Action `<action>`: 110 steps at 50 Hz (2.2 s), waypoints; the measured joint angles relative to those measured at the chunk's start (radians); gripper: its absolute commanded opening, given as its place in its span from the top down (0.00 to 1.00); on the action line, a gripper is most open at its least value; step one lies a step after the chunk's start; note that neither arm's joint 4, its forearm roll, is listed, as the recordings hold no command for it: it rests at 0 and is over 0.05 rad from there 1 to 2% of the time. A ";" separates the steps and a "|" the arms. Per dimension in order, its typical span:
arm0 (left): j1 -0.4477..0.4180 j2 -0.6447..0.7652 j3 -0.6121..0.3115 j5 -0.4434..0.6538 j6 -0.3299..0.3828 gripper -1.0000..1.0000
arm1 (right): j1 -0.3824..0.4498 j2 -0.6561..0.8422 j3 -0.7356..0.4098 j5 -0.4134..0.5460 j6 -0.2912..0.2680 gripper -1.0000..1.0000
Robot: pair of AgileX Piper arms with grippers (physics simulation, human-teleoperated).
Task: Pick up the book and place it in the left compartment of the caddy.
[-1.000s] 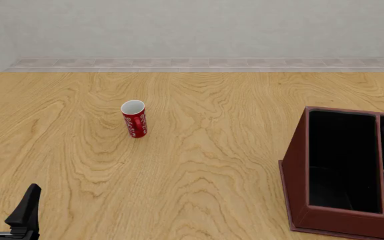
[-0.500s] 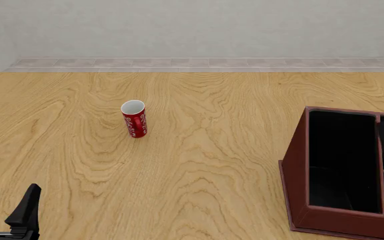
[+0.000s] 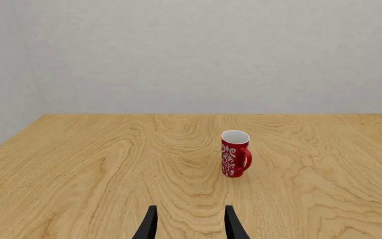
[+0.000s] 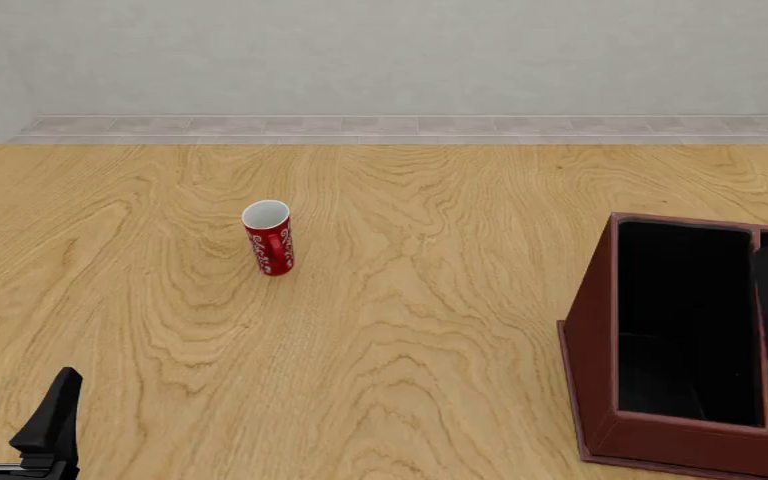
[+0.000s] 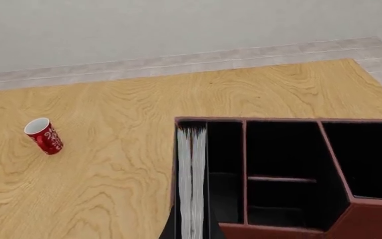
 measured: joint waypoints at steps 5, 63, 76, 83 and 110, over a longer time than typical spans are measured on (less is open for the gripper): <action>0.000 0.000 0.000 0.000 0.000 0.00 | -0.003 -0.001 0.030 -0.021 0.001 1.00; 0.000 0.000 0.000 0.000 0.000 0.00 | -0.058 0.062 0.299 -0.268 -0.060 1.00; 0.000 0.000 0.000 0.000 0.000 0.00 | -0.057 0.105 0.340 -0.328 -0.074 1.00; 0.000 0.000 0.000 0.000 0.000 0.00 | -0.061 0.130 0.363 -0.362 -0.082 1.00; 0.000 0.000 0.000 0.000 0.000 0.00 | -0.067 0.198 0.455 -0.471 -0.093 1.00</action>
